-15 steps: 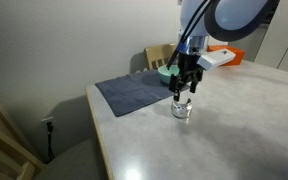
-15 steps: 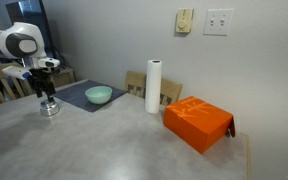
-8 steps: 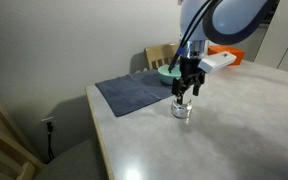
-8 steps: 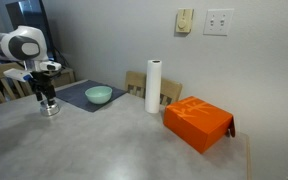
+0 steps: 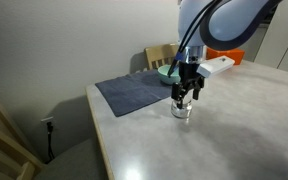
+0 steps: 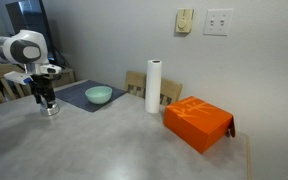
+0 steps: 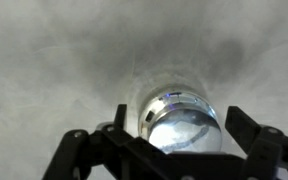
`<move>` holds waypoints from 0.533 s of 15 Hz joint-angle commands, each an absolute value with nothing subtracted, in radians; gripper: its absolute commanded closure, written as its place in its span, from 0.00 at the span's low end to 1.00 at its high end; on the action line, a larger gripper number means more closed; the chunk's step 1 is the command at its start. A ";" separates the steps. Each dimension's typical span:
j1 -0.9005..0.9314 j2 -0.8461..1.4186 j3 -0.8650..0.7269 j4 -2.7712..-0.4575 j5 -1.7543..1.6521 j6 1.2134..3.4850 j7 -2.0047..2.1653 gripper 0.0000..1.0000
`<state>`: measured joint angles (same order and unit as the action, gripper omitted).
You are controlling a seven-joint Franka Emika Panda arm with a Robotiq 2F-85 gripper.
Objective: Take the lid off the bottle
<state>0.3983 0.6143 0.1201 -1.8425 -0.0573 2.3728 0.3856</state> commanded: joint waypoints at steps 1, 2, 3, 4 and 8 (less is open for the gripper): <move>0.390 0.620 0.133 -1.818 -0.035 2.333 0.365 0.00; 0.391 0.620 0.134 -1.816 -0.036 2.326 0.364 0.00; 0.391 0.620 0.136 -1.814 -0.036 2.320 0.362 0.00; 0.392 0.621 0.139 -1.814 -0.036 2.314 0.361 0.00; 0.390 0.624 0.144 -1.810 -0.045 2.300 0.338 0.00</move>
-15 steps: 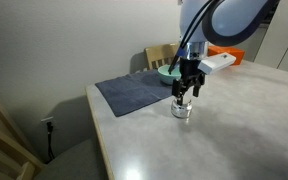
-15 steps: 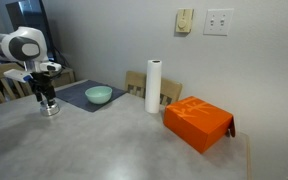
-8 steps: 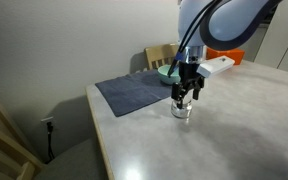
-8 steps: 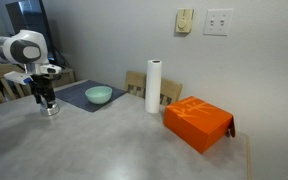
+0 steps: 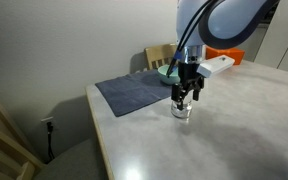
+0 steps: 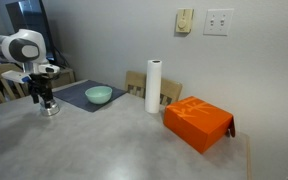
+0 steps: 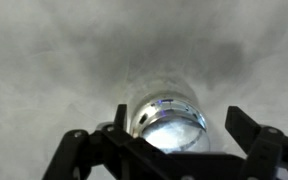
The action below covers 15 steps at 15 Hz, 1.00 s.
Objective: Take the lid off the bottle
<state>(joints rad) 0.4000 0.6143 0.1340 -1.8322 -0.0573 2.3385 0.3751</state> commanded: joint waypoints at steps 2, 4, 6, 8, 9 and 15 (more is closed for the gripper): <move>0.386 0.624 0.145 -1.808 -0.044 2.301 0.325 0.00; 0.387 0.623 0.143 -1.806 -0.049 2.300 0.317 0.00; 0.385 0.623 0.143 -1.800 -0.053 2.298 0.302 0.00; 0.379 0.625 0.145 -1.791 -0.050 2.295 0.283 0.00; 0.378 0.625 0.145 -1.789 -0.050 2.296 0.276 0.00; 0.369 0.627 0.146 -1.778 -0.047 2.290 0.250 0.00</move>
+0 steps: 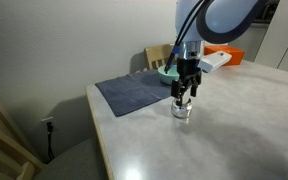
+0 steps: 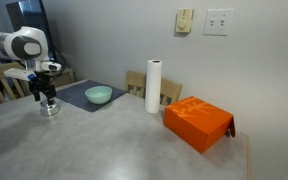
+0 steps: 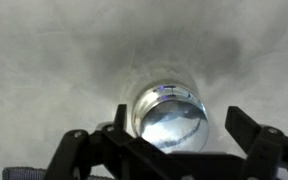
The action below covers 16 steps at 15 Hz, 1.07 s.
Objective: Take the lid off the bottle
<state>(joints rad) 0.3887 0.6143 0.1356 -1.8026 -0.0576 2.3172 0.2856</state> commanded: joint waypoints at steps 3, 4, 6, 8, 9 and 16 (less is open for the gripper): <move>0.365 0.632 0.145 -1.771 -0.046 2.282 0.247 0.00; 0.364 0.632 0.146 -1.770 -0.046 2.281 0.245 0.00; 0.361 0.633 0.148 -1.770 -0.043 2.279 0.241 0.00; 0.357 0.635 0.152 -1.768 -0.038 2.277 0.233 0.00; 0.355 0.636 0.153 -1.768 -0.036 2.278 0.228 0.00; 0.316 0.637 0.199 -1.773 0.018 2.302 0.104 0.17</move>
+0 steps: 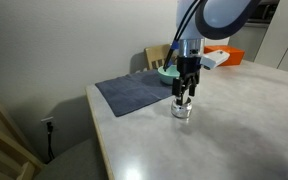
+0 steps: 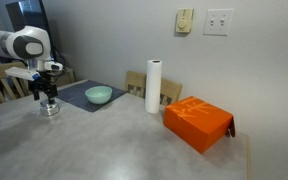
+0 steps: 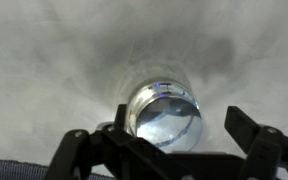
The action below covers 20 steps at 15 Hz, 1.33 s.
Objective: Take the lid off the bottle
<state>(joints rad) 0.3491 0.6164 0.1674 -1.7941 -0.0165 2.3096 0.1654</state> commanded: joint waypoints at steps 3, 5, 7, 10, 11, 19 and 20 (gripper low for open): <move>0.312 0.637 0.201 -1.773 0.025 2.302 0.086 0.34; 0.314 0.638 0.199 -1.775 0.022 2.304 0.085 0.48; 0.315 0.640 0.198 -1.777 0.021 2.307 0.087 0.41; 0.316 0.642 0.197 -1.780 0.020 2.311 0.089 0.15; 0.320 0.643 0.195 -1.783 0.018 2.316 0.095 0.09; 0.333 0.668 0.187 -1.792 0.004 2.387 0.111 0.00; 0.336 0.671 0.185 -1.791 0.001 2.397 0.113 0.00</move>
